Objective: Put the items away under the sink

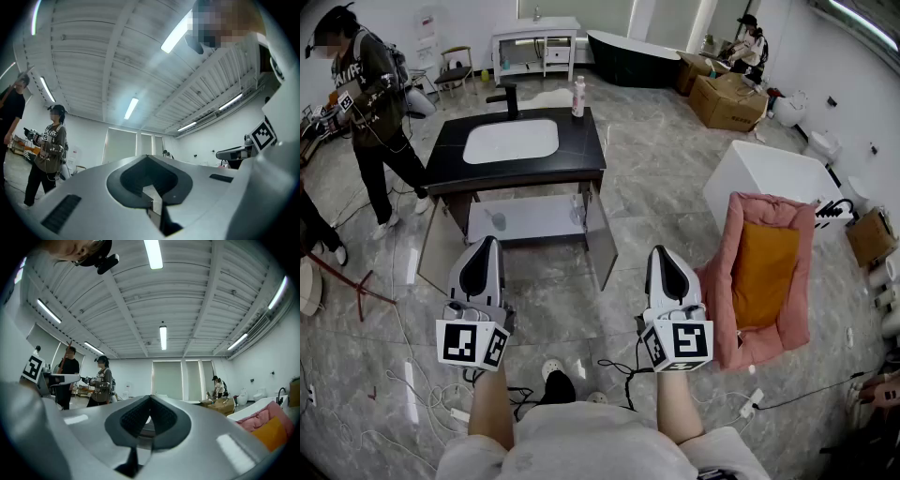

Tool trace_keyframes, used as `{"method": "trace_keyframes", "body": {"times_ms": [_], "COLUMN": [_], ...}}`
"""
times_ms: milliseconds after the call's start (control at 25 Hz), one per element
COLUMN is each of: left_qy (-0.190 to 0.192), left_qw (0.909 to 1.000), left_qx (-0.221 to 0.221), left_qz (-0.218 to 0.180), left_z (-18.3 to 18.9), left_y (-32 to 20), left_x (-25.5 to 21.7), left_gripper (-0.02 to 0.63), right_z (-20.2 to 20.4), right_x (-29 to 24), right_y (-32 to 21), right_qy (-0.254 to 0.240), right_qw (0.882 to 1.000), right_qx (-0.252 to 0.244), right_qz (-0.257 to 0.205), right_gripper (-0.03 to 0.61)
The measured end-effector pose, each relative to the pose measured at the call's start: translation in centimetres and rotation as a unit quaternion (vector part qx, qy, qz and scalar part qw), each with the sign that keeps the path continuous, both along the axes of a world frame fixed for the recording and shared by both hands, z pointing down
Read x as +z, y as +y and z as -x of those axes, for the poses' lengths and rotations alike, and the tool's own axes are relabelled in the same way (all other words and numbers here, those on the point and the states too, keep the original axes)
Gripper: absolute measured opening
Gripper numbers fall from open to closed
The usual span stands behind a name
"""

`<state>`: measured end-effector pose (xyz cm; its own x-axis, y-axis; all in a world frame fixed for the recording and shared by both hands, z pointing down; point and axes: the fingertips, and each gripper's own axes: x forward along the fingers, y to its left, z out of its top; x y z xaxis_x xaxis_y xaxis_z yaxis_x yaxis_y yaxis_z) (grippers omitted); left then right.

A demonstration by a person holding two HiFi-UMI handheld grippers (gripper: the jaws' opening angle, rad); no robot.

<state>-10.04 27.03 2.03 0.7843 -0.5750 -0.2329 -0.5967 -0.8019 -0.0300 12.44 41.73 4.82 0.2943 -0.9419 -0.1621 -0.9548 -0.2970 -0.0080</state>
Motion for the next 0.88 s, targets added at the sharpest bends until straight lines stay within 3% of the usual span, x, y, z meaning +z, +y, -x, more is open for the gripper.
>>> {"method": "trace_keyframes", "body": {"times_ms": [400, 880], "left_qy": [0.001, 0.009], "left_qw": [1.0, 0.9996], "left_qx": [0.009, 0.028], "left_qz": [0.003, -0.001], "left_z": [-0.3, -1.0], "left_y": [0.5, -5.8], "left_x": [0.1, -0.4], "left_gripper": [0.005, 0.005], "right_z": [0.4, -0.3], "right_x": [-0.2, -0.4], "right_y": [0.3, -5.0], "right_qy": [0.002, -0.005], "right_qw": [1.0, 1.0], "right_qx": [0.0, 0.019], "right_qz": [0.001, -0.017], "right_gripper": [0.012, 0.012]}}
